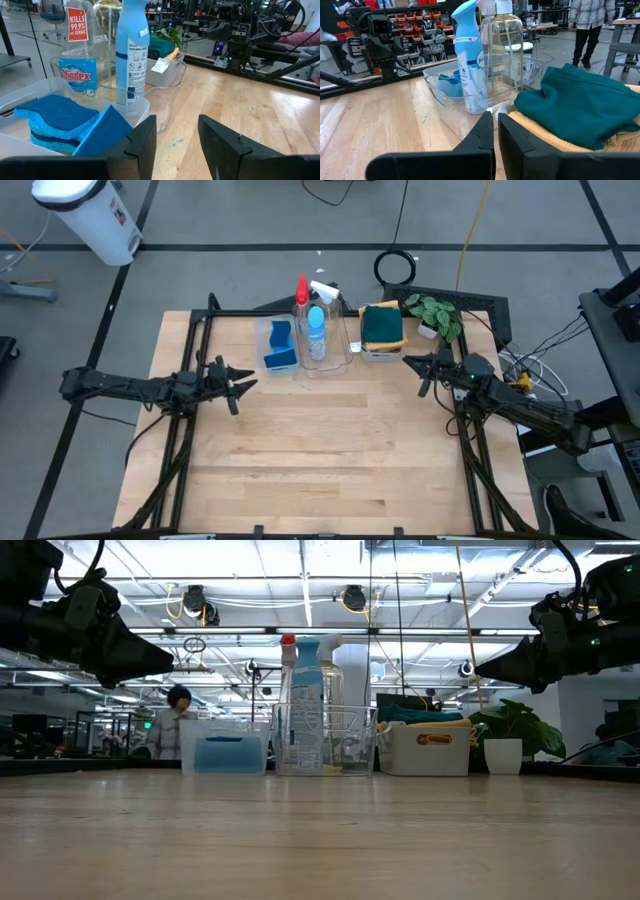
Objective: Pick & Place Kitchen Items
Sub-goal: Return to Home Position
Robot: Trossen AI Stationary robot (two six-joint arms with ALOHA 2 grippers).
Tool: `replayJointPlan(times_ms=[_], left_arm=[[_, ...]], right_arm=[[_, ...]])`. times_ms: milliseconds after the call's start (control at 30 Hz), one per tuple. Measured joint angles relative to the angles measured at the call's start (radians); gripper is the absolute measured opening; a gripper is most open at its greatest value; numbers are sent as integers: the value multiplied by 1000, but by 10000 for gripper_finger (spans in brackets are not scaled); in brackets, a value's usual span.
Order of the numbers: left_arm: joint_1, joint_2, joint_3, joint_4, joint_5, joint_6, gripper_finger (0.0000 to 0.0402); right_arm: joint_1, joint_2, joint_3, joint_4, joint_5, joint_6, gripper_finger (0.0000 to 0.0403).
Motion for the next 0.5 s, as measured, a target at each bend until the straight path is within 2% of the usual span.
replayJointPlan(times_ms=[500], left_arm=[[0, 0, 0, 0, 0, 0, 152]], right_arm=[[0, 0, 0, 0, 0, 0, 4]])
